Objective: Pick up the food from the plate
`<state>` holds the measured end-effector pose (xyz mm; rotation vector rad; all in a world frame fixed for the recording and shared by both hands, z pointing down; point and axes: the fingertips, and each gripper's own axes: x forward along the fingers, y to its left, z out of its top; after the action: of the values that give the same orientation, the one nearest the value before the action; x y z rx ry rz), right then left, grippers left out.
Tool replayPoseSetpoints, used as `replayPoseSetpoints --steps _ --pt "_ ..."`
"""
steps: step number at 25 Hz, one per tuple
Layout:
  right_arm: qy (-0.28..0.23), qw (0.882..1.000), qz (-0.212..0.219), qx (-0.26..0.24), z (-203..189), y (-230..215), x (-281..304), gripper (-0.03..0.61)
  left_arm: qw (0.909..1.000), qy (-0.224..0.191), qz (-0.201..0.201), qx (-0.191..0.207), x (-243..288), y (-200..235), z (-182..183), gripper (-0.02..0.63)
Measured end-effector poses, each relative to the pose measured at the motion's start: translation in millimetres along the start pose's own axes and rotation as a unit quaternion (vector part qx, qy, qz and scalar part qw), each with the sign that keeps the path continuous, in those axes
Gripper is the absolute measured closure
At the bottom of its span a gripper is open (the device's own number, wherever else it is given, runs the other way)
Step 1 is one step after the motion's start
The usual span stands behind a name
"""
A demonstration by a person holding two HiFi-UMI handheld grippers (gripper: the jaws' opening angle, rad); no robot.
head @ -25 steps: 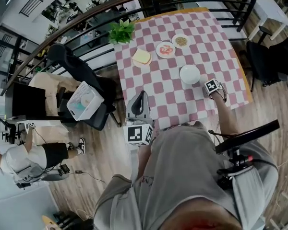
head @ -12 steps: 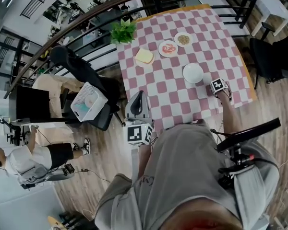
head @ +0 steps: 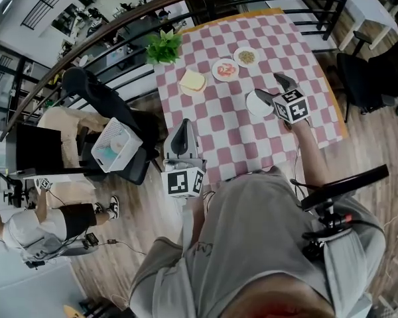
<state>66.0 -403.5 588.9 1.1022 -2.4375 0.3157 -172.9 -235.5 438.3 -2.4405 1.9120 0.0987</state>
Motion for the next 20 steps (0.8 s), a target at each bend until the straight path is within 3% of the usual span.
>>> replayPoseSetpoints --steps 4,8,11,17,18,19,20 --pt "-0.151 0.986 0.045 -0.058 112.1 70.1 -46.1 0.195 0.9998 -0.02 0.004 -0.005 -0.7 1.9 24.1 0.604" --pt "-0.24 0.965 0.073 -0.081 158.7 123.2 -85.5 0.195 0.9992 -0.04 0.007 -0.005 -2.6 4.6 46.4 0.604" --pt "-0.254 0.96 0.081 -0.086 161.6 140.1 -93.7 0.196 0.9986 -0.051 0.015 0.0 -5.9 9.3 55.5 0.604" --pt "-0.236 0.964 0.09 -0.081 152.3 145.7 -91.1 0.198 0.9988 -0.043 0.025 0.0 -11.6 13.8 49.7 0.603" --pt "-0.236 0.965 0.084 -0.084 150.7 144.2 -92.3 0.218 0.9988 -0.042 0.025 0.0 -12.3 13.2 48.5 0.604" --pt "-0.239 0.964 0.074 -0.086 150.1 141.3 -94.6 0.422 0.9988 -0.041 0.025 -0.001 -12.9 12.7 47.8 0.603" --pt "-0.244 0.964 0.068 -0.084 150.2 138.3 -97.1 0.547 0.9989 -0.041 0.025 -0.001 -13.7 12.3 47.3 0.604"
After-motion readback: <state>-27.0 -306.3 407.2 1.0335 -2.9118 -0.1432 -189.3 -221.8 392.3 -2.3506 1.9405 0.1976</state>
